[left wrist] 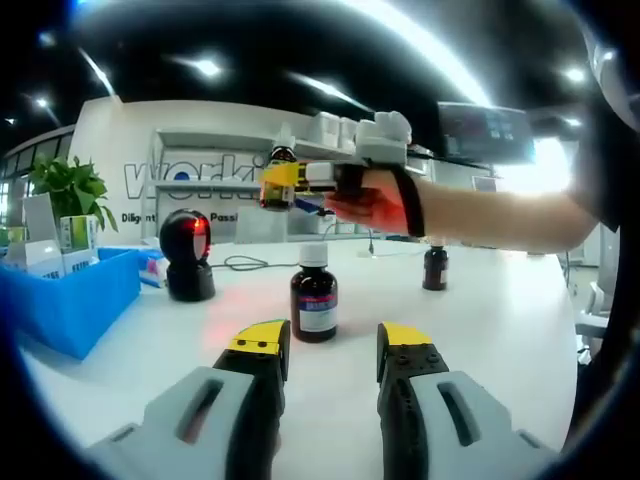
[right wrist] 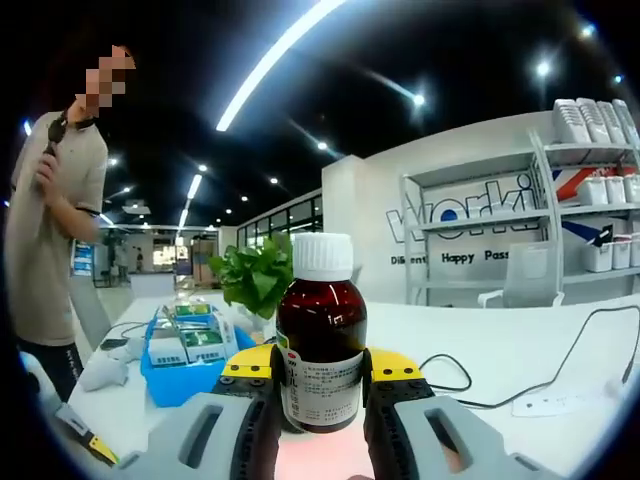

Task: Rotate the medicine bottle to make it face forward pick up the medicine bottle inspect the drug traceability code place the medicine on the table

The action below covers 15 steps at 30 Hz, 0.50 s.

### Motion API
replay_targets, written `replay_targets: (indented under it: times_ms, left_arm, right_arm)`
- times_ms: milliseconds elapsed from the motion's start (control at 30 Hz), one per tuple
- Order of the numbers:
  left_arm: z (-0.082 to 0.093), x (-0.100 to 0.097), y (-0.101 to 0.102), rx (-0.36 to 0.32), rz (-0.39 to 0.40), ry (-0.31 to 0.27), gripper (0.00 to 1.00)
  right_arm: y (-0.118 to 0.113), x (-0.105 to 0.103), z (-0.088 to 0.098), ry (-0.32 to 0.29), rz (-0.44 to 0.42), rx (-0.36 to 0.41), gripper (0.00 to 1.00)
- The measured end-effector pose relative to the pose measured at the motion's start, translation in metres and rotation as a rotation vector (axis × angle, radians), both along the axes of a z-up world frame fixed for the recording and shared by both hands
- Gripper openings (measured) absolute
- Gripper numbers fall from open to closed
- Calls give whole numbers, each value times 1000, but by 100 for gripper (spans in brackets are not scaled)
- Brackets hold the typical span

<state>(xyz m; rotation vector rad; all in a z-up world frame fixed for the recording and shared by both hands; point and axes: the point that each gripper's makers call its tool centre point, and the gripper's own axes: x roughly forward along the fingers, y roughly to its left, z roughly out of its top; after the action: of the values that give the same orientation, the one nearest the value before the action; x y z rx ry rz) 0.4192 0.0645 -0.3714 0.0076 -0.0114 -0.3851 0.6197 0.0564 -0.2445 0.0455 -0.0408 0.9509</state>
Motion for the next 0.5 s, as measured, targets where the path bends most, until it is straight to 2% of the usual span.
replay_targets:
  times_ms: [500]
  left_arm:
    - [-1,1,0,7,2,-3,26]
  right_arm:
    - [-46,-23,52,-76,-45,18,27]
